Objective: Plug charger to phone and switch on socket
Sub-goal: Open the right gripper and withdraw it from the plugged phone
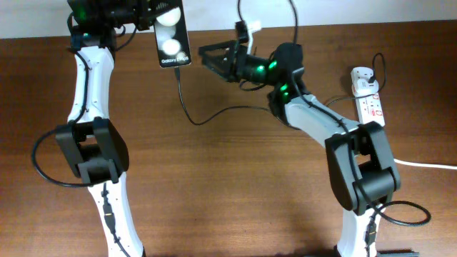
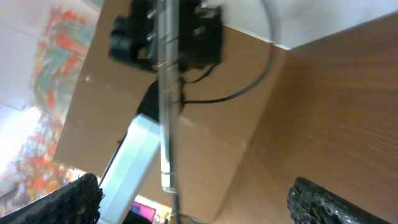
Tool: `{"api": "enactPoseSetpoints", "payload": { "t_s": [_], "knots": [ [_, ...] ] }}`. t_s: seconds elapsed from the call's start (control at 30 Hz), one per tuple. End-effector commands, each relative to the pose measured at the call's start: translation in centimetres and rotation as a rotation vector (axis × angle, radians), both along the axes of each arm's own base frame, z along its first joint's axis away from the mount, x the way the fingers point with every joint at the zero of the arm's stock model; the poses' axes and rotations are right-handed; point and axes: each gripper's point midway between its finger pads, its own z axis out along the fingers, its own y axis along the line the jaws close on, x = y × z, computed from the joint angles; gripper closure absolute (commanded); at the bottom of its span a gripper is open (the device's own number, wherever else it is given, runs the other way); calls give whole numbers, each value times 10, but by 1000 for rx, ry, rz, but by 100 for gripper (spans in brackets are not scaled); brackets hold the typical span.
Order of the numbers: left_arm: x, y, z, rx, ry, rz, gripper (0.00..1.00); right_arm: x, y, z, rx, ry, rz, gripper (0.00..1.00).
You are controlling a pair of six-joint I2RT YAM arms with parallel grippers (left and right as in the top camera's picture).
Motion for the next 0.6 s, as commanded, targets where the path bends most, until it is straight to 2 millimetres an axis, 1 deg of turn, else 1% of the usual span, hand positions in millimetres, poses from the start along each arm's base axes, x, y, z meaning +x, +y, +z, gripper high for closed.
{"api": "enactPoseSetpoints", "payload": {
  "t_s": [0.0,0.03,0.07,0.1,0.13,0.2,0.27,0.33,0.4,0.47,0.57],
  "knots": [
    [-6,4,16,7,-51,-4,100,19,-29,-41,-124,84,-44,1],
    [-6,4,16,7,-51,-4,100,20,-36,-58,-170,124,-54,1],
    [-6,4,16,6,-51,-3,100,20,-48,-83,-235,191,-61,1],
    [-6,4,16,6,-51,-3,100,16,-58,-102,-285,241,-61,1],
    [-6,4,16,6,-51,-3,100,13,-64,-113,-318,270,-63,1],
    [-6,4,16,6,-51,-4,100,4,-79,-145,-418,358,-81,1],
    [-6,4,16,6,-51,-4,100,-6,-88,-168,-505,419,-94,1],
    [-6,4,16,7,-51,-4,100,-21,-99,-192,-610,495,-102,0],
    [-6,4,16,7,-51,-4,100,-35,-106,-205,-676,538,-90,1],
    [-6,3,16,7,-51,-5,100,-44,-110,-212,-713,573,-80,3],
    [-7,0,16,6,-52,-11,100,-54,-113,-216,-734,609,-59,6]
  ]
}}
